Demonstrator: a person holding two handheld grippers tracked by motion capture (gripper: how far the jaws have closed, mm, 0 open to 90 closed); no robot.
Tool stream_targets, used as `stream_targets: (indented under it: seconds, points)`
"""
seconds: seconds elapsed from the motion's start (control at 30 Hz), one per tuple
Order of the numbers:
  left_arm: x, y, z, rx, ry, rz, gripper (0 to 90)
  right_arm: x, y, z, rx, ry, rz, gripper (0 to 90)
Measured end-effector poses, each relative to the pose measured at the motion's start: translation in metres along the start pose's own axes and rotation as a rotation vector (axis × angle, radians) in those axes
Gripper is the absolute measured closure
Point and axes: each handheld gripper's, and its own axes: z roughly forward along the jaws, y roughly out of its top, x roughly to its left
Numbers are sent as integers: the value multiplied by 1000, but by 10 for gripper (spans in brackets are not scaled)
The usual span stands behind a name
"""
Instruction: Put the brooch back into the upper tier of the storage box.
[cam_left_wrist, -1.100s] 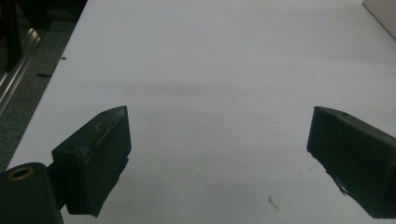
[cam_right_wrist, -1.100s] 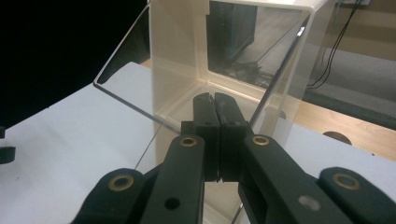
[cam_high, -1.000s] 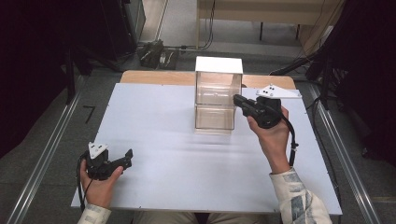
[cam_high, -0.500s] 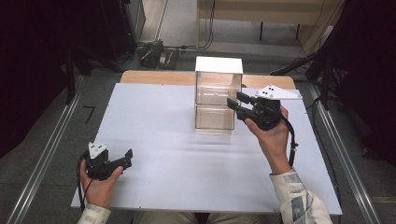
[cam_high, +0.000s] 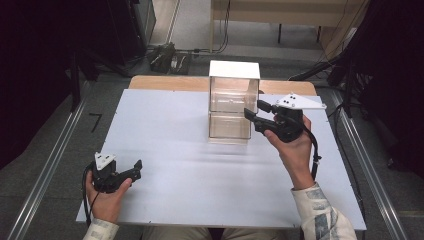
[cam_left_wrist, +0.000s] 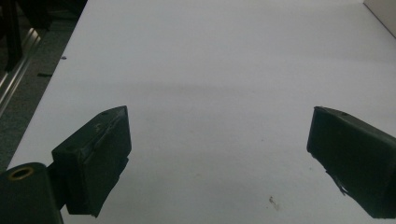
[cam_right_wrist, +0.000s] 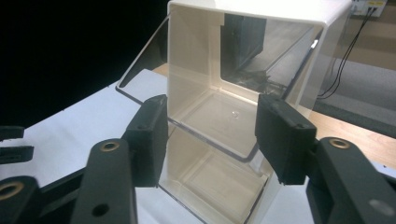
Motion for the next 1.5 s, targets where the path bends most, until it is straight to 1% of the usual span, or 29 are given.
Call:
stream_targets:
  seconds: [0.07,0.2,0.4,0.5,0.73,0.9,0.97,1.1,1.23,1.5]
  points:
    - [0,0,0,1,0,1,74,-1,-3,0,9,-2,3,409]
    - [0,0,0,0,0,0,75,-2,-5,-1,11,-6,7,396]
    - [0,0,0,-1,0,-1,75,-3,-10,-1,18,-9,11,355]
    - [0,0,0,0,0,1,75,-3,-12,-2,17,-6,16,342]
    - [0,0,0,0,-1,3,75,-4,-18,-3,24,-19,16,325]
    - [-1,0,0,0,-3,4,75,-5,-25,-2,41,-18,9,306]
    - [0,0,0,-1,-3,2,75,-5,-28,-2,47,-25,5,302]
    - [0,0,0,-1,-4,4,75,-6,-34,-4,50,-29,9,297]
    - [0,0,0,-1,-5,5,74,-7,-42,-5,74,-33,11,295]
    - [0,0,-1,-2,-5,3,74,-10,-52,-7,104,-45,12,294]
